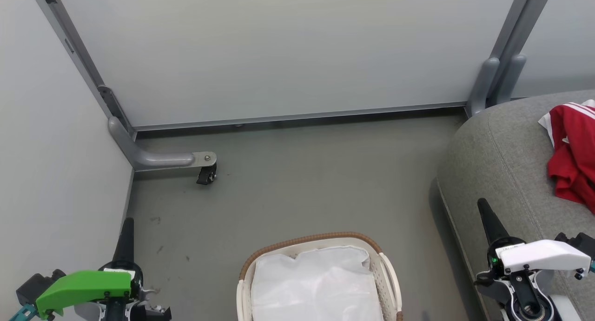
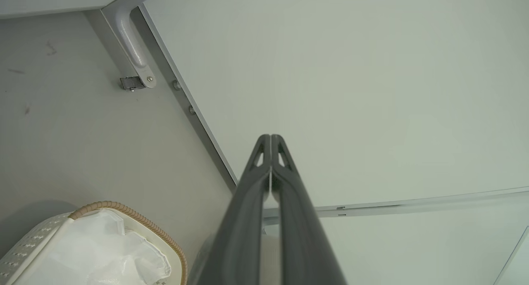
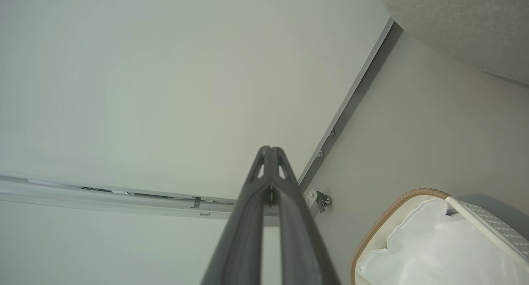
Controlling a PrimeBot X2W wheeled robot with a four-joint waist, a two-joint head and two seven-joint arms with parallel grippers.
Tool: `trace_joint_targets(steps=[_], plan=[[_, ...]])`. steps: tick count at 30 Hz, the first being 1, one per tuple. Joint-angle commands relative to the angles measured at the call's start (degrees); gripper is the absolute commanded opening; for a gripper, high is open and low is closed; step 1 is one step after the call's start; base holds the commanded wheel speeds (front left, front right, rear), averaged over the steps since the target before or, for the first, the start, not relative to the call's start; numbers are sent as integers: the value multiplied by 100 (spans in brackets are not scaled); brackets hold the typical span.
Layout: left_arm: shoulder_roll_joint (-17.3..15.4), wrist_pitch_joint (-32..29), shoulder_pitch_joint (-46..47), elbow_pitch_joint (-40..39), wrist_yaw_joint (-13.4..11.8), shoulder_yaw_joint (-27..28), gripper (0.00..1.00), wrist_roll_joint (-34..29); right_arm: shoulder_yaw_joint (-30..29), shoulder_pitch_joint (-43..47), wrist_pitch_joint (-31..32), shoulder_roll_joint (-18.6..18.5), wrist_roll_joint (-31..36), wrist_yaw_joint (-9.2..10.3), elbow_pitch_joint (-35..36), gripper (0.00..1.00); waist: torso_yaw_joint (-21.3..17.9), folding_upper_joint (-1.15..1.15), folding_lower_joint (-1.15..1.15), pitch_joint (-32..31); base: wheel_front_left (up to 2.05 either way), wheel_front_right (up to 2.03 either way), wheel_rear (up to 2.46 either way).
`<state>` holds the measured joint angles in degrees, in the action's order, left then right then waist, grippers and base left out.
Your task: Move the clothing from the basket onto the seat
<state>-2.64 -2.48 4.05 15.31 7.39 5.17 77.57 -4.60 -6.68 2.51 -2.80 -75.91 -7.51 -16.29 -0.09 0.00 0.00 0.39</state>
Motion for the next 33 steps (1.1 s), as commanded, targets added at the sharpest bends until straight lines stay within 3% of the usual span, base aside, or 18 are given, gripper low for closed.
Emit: trace_joint_targets(steps=[1,33], plan=[[-33,-38,111,-40,13,24,0,123,-30,25,32,-22,-146,2,73,0,0,0,0,-1,0,0,0],[-40,-395,256,-129,18,144,0,1372,-195,70,389,-17,-1528,3,229,0,8,0,0,-19,0,0,0]])
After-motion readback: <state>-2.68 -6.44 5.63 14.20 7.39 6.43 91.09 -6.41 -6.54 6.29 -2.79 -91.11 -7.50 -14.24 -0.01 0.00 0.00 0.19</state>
